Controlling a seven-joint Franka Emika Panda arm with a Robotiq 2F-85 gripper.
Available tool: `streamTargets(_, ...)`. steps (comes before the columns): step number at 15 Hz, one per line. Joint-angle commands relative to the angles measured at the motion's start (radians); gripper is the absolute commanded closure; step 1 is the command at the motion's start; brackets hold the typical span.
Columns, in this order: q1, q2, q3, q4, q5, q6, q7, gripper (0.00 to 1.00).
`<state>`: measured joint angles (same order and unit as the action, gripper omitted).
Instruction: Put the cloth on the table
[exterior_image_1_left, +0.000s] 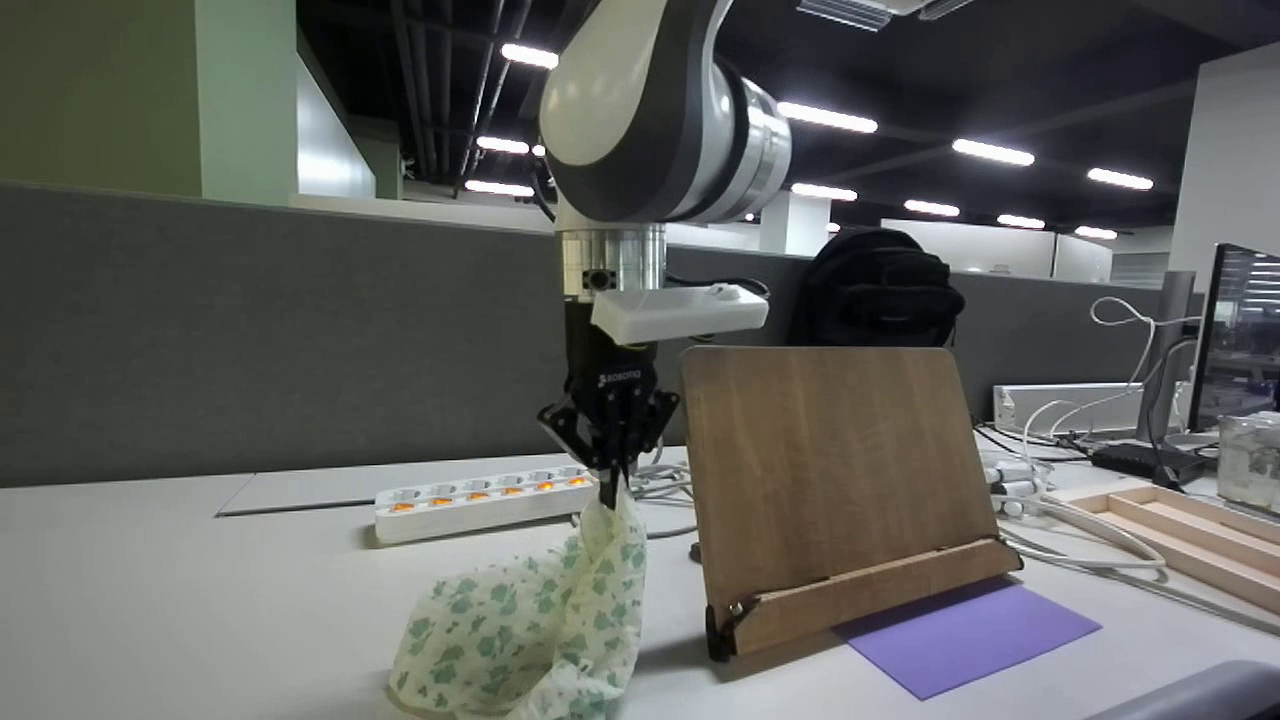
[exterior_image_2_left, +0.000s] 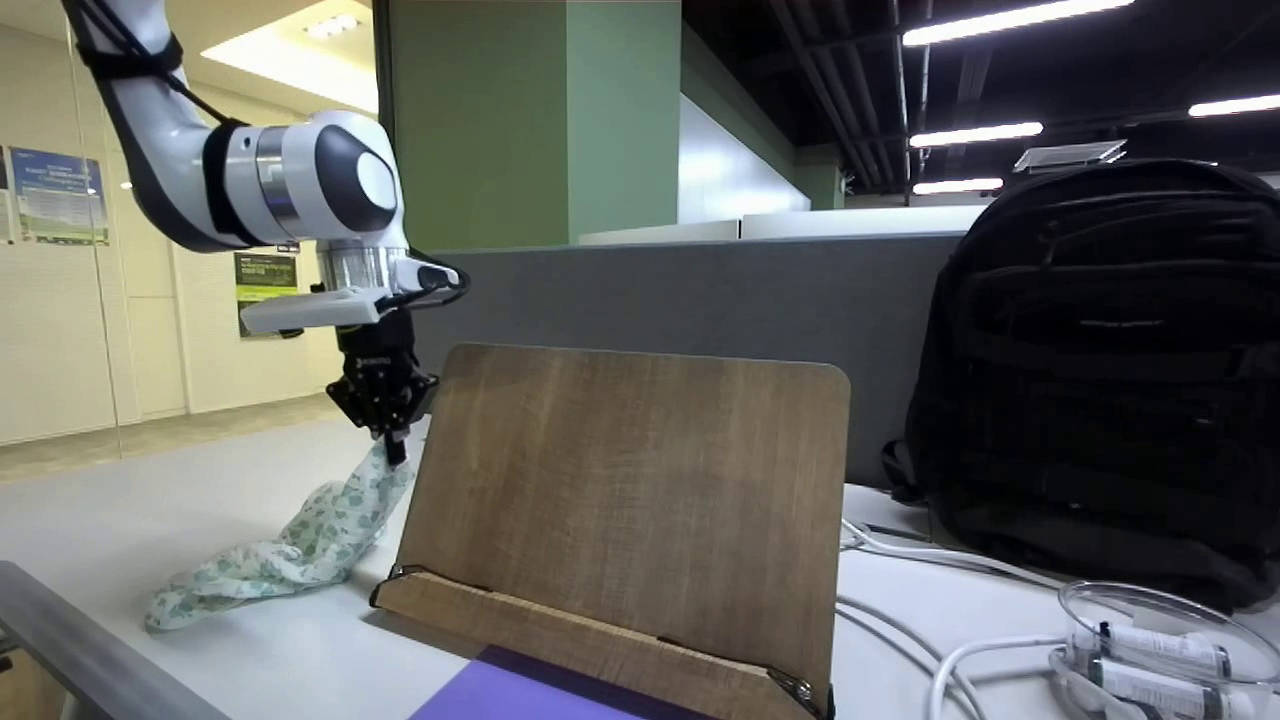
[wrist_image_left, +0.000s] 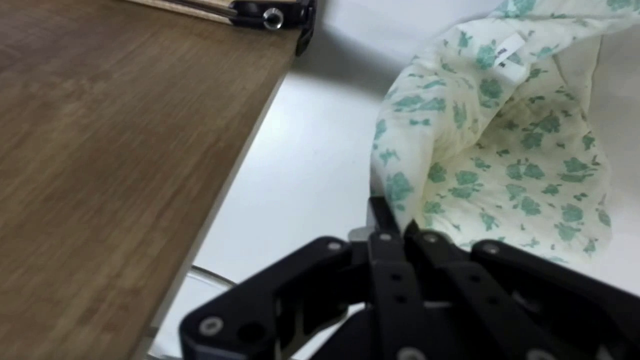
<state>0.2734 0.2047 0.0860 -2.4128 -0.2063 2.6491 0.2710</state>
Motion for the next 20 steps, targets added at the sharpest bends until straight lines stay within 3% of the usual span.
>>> streamTargets(1,0.014,0.063,0.007,0.064,0.001,-0.05,0.074,0.99)
streamTargets(2,0.016,0.074,0.009,0.072,0.01,-0.059,0.074,0.99)
streamTargets(3,0.017,0.081,0.012,0.076,0.022,-0.071,0.065,0.72)
streamTargets(5,0.008,0.078,0.026,0.075,0.06,-0.105,0.039,0.67)
streamTargets(10,-0.048,-0.047,0.076,-0.02,0.178,-0.257,-0.155,0.32)
streamTargets(14,-0.102,-0.227,0.069,-0.109,0.241,-0.405,-0.336,0.05)
streamTargets(20,-0.152,-0.524,0.012,-0.209,0.185,-0.593,-0.475,0.0)
